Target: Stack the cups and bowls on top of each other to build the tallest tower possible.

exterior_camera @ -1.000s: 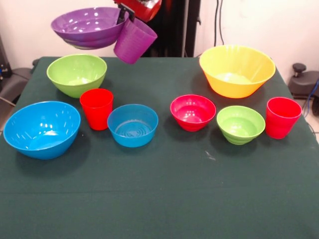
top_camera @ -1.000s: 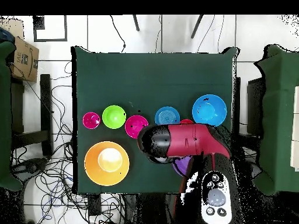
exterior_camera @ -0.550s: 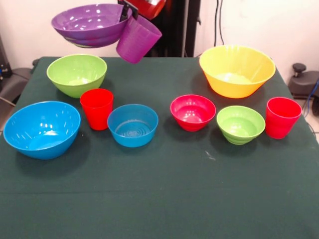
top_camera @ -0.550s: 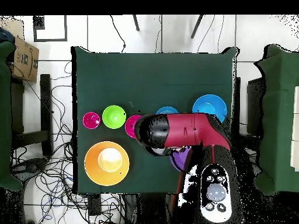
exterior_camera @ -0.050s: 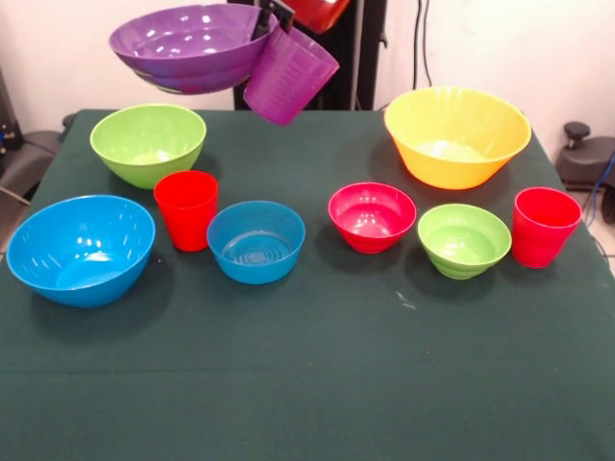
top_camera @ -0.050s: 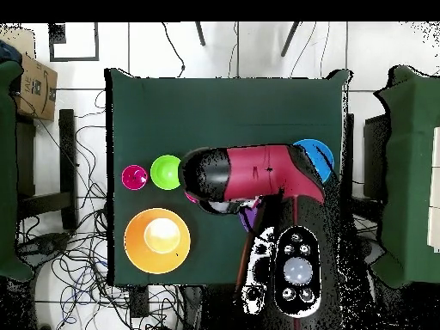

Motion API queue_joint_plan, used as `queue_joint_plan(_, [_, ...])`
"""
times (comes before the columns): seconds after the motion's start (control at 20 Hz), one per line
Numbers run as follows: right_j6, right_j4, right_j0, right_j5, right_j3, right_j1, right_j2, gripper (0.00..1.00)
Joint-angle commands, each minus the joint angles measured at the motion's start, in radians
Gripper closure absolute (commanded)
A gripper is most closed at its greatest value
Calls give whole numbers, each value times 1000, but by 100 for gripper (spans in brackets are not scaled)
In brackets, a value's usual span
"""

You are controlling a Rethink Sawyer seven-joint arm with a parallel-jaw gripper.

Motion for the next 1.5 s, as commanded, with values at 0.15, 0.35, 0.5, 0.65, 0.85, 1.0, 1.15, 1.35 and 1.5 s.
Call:
queue_joint_plan(0.15, [-22,18,35,112,-108,93,76,100])
queue_joint_plan(0.35, [-26,11,34,74,-115,119,74,100])
queue_joint_plan(0.5, [-10,0,43,43,-124,145,68,100])
queue_joint_plan(0.65, [7,3,53,36,-130,154,64,100])
queue_joint_plan(0.85, [1,2,60,34,-143,161,62,100])
queue_joint_plan(1.0, [-3,2,67,39,-159,172,64,100])
queue_joint_plan(1.15, [-1,-2,77,53,-183,187,61,100])
queue_joint_plan(1.35, [-12,-4,84,72,-210,195,56,100])
queue_joint_plan(1.5, [-31,-3,79,78,-217,198,57,100])
